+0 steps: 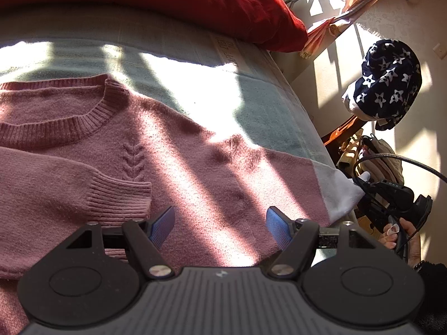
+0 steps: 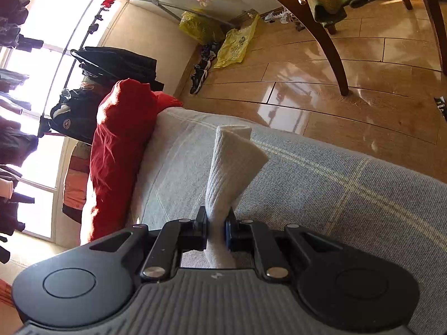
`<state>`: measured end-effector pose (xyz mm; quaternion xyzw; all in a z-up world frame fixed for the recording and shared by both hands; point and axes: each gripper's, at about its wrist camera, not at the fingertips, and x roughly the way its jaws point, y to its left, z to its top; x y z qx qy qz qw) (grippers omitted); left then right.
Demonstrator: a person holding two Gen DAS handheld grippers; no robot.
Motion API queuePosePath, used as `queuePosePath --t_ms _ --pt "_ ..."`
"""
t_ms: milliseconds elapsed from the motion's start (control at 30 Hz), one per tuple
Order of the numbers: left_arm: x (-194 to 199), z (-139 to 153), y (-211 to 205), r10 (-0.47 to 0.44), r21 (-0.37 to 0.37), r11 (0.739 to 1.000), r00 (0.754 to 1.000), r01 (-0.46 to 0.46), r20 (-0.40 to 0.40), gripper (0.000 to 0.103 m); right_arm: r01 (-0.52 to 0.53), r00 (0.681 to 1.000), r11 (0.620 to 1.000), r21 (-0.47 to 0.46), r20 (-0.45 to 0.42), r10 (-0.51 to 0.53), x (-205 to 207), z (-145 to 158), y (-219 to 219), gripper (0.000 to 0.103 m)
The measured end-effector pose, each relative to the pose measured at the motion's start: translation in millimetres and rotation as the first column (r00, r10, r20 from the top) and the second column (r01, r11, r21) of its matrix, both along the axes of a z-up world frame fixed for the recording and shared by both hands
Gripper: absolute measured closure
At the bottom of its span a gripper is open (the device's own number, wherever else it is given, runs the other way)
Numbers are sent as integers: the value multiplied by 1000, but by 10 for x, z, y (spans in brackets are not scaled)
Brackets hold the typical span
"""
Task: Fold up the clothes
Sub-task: 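Close the right tool on the white sleeve cuff and lift it, then carry the white sleeve cuff with the right tool across the sweater body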
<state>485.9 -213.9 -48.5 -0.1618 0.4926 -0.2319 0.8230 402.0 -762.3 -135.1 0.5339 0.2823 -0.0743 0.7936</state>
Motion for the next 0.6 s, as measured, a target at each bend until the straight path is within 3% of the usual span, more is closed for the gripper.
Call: queuePosePath --t_ms 200,367,467,600 --pt "-89 84 215 23 1 1000 1000 -23 17 31 -123 992 982 -142 -17 122 212 449 438 90" --pt "-194 154 469 49 8 999 998 -49 35 31 -252 968 934 -254 -69 242 421 677 1021 90" --pt "-261 191 684 72 7 997 997 -73 39 31 -349 937 878 -327 -127 325 570 748 1465 90" --pt "-352 231 990 110 7 994 993 -111 46 31 -469 883 768 -437 -206 422 713 806 2083 90"
